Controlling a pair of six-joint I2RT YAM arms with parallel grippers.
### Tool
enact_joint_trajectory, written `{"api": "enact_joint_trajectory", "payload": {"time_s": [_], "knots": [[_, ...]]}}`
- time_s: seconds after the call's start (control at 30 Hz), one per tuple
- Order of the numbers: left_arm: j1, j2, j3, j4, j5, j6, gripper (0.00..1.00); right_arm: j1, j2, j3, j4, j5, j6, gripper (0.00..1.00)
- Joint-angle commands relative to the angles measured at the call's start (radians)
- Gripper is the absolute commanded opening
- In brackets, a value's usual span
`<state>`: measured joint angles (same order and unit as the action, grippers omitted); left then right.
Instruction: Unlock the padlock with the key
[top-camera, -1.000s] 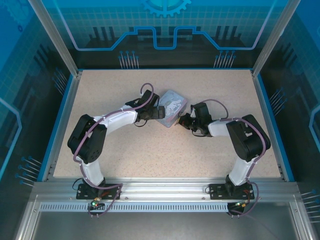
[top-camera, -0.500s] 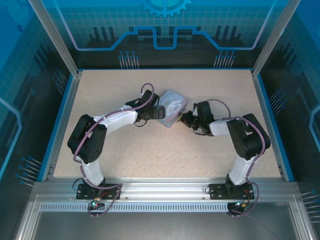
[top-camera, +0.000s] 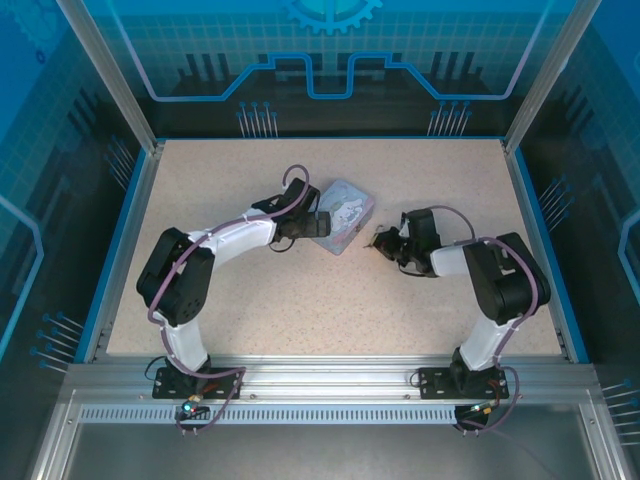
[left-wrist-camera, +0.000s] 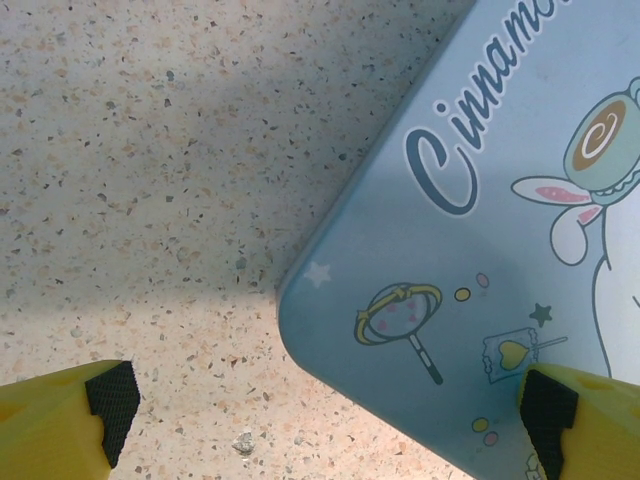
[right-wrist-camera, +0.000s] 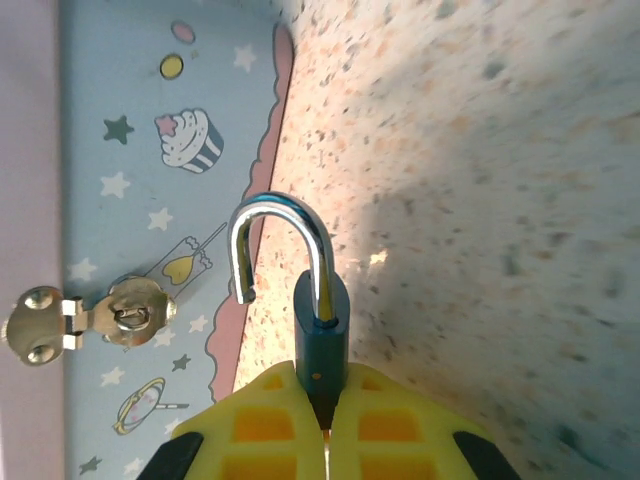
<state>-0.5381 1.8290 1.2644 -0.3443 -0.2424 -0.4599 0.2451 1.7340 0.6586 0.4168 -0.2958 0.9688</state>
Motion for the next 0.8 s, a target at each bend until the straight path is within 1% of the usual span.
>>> {"api": "enact_joint_trajectory", "payload": {"time_s": [0.0, 0.07, 0.23, 0.33, 0.47, 0.53, 0.63, 0.7, 0.73, 0.77], "knots": [[-0.003, 0.02, 0.04, -0.051, -0.018, 0.039, 0.99, -0.047, -0.07, -0.025, -0.023, -0.025, -0.046, 0.0], [-0.001, 0.012, 0.054, -0.054, -0.003, 0.041, 0.99, -0.078, -0.096, -0.045, -0.041, -0.032, -0.062, 0.0], [0.003, -0.023, 0.086, -0.083, -0.007, 0.049, 0.99, -0.162, -0.135, -0.084, -0.068, -0.057, -0.088, 0.0], [0.007, -0.057, 0.093, -0.097, -0.009, 0.045, 0.99, -0.208, -0.135, -0.091, -0.086, -0.076, -0.107, 0.0], [0.012, -0.109, 0.084, -0.109, -0.038, 0.042, 0.99, -0.26, -0.129, -0.108, -0.095, -0.095, -0.117, 0.0], [0.016, -0.138, 0.073, -0.116, -0.047, 0.04, 0.99, -0.284, -0.138, -0.124, -0.096, -0.104, -0.113, 0.03], [0.025, -0.188, 0.05, -0.123, -0.051, 0.038, 0.99, -0.317, -0.167, -0.15, -0.11, -0.107, -0.108, 0.13], [0.033, -0.222, 0.035, -0.131, -0.052, 0.035, 0.99, -0.338, -0.193, -0.164, -0.132, -0.11, -0.103, 0.23], [0.036, -0.241, 0.026, -0.134, -0.05, 0.032, 0.99, -0.349, -0.211, -0.17, -0.141, -0.112, -0.103, 0.32], [0.04, -0.258, 0.016, -0.137, -0.049, 0.031, 0.99, -0.361, -0.233, -0.176, -0.178, -0.113, -0.103, 0.39]]}}
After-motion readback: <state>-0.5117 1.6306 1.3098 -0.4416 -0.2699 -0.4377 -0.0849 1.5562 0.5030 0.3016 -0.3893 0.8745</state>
